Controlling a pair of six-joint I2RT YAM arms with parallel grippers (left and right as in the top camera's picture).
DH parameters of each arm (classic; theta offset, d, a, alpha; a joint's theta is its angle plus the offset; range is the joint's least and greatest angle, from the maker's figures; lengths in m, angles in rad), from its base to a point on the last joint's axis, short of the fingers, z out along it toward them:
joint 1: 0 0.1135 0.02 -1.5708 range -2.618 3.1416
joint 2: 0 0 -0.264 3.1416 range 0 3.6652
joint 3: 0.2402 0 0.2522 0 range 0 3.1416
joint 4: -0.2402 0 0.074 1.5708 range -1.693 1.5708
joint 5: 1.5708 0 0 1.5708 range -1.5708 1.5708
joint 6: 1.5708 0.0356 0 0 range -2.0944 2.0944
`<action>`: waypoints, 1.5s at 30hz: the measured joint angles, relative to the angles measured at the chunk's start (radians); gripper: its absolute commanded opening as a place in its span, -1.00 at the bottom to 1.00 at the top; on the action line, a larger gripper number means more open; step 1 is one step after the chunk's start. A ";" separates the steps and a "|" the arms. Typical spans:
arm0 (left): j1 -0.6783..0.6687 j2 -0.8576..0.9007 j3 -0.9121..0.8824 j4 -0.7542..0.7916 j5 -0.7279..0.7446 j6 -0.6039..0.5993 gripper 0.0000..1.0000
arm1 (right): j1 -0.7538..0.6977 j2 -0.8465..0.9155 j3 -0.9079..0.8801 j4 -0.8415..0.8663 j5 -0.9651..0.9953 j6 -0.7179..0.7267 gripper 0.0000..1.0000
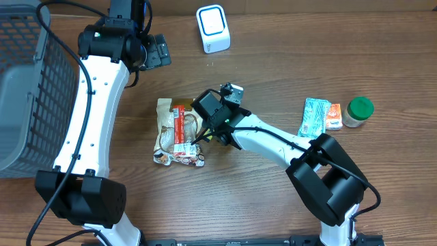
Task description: Scan the item barcode
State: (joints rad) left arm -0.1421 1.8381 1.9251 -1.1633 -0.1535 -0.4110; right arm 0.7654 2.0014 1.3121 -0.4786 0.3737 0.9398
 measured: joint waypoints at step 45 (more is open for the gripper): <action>0.000 0.000 0.000 0.000 0.000 0.000 1.00 | -0.245 -0.090 -0.003 -0.264 -0.298 -0.179 -0.13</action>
State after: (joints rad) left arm -0.1421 1.8381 1.9251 -1.1633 -0.1535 -0.4110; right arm 0.5205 1.9118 1.3094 -0.7422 0.0757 0.7609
